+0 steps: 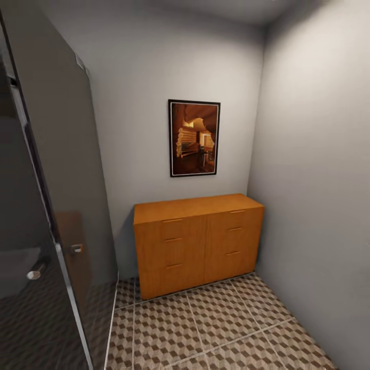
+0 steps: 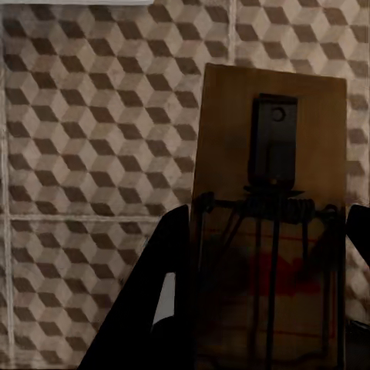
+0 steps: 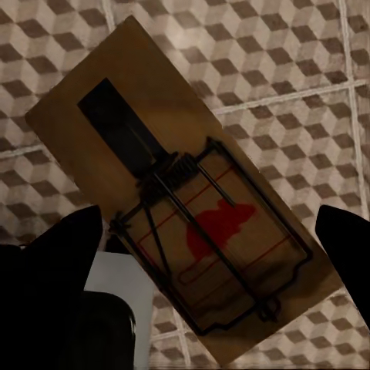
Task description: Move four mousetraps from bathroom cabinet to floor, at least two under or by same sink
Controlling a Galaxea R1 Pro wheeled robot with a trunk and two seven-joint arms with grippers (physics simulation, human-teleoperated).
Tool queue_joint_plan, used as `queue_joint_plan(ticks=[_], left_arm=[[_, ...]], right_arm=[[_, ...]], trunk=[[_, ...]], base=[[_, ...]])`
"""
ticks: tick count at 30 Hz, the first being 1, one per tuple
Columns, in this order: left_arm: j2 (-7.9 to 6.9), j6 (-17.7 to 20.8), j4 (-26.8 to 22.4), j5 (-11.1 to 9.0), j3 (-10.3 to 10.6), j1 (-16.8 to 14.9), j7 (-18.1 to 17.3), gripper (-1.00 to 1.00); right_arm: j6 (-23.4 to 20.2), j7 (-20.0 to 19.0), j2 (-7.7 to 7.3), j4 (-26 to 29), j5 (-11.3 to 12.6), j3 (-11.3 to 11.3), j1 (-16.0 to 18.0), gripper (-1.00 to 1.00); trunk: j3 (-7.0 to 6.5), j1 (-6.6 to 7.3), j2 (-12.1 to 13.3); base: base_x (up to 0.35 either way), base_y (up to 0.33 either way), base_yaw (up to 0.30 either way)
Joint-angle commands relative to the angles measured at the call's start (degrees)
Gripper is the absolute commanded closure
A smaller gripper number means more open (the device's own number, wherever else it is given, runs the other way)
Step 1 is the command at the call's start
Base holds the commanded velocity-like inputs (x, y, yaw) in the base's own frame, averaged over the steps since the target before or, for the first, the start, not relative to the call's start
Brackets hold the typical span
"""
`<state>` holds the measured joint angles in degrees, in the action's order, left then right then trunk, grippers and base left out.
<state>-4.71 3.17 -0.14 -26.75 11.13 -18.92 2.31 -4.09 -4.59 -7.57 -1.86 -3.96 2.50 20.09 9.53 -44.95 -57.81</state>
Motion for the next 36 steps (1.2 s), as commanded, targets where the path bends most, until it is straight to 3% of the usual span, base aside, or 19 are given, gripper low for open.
queue_joint_plan(ticks=[1,2,3,6,9,17,24,32,36], left_arm=[[-0.35,-0.17,-0.04,-0.91,0.48,0.71,0.31,1.0],[-0.81,-0.43,-0.04,-1.26,0.47,1.36,0.32,1.0],[-2.5,-0.83,-0.04,-1.77,0.47,2.96,0.32,1.0],[-3.45,-0.96,-0.04,-1.95,0.47,4.01,0.32,1.0],[-3.69,-2.57,-0.04,-2.91,0.47,6.03,0.32,1.0],[-3.73,-5.3,-0.03,-4.84,0.47,6.92,0.32,1.0],[-3.53,-5.39,-0.44,-5.68,0.11,6.97,-0.07,1.0],[-0.18,-5.54,-0.48,-5.49,0.24,6.97,0.12,1.0],[0.14,-5.54,-0.48,-5.52,0.21,6.97,0.21,1.0]], right_arm=[[-0.08,0.0,-0.02,-0.07,-0.38,0.2,0.05,1.0],[-0.06,0.1,-0.04,-0.07,-0.37,0.19,0.04,1.0],[0.28,0.2,-0.07,-0.07,-0.35,0.22,0.0,1.0],[0.6,0.22,-0.07,-0.07,-0.35,0.22,-0.54,1.0],[0.83,0.23,-0.08,-0.07,-0.34,0.22,-0.99,1.0],[0.91,0.24,-0.1,-0.07,-0.34,0.22,-1.1,1.0],[0.92,0.22,-0.16,-0.07,-0.34,0.22,-1.11,1.0],[0.86,0.2,-0.12,-0.07,-0.5,0.26,-1.11,1.0],[0.92,0.2,-0.16,-0.06,-0.46,0.23,-1.11,1.0]], trunk=[[0.07,0.03,-0.06],[0.07,0.03,-0.06],[0.07,0.03,-0.06],[0.07,0.03,-0.06],[0.07,0.03,-0.06],[0.07,0.03,-0.06],[0.07,0.03,-0.06],[0.07,0.03,-0.06],[0.07,0.03,-0.06]], base=[[-0.347,0.0,0.0],[-0.347,0.0,0.0],[-0.347,0.0,0.043],[-0.347,0.0,0.159],[-0.347,0.0,0.255],[-0.33,0.0,0.28],[-0.027,0.0,0.277],[-0.001,0.0,0.079],[0.0,0.0,0.231]])
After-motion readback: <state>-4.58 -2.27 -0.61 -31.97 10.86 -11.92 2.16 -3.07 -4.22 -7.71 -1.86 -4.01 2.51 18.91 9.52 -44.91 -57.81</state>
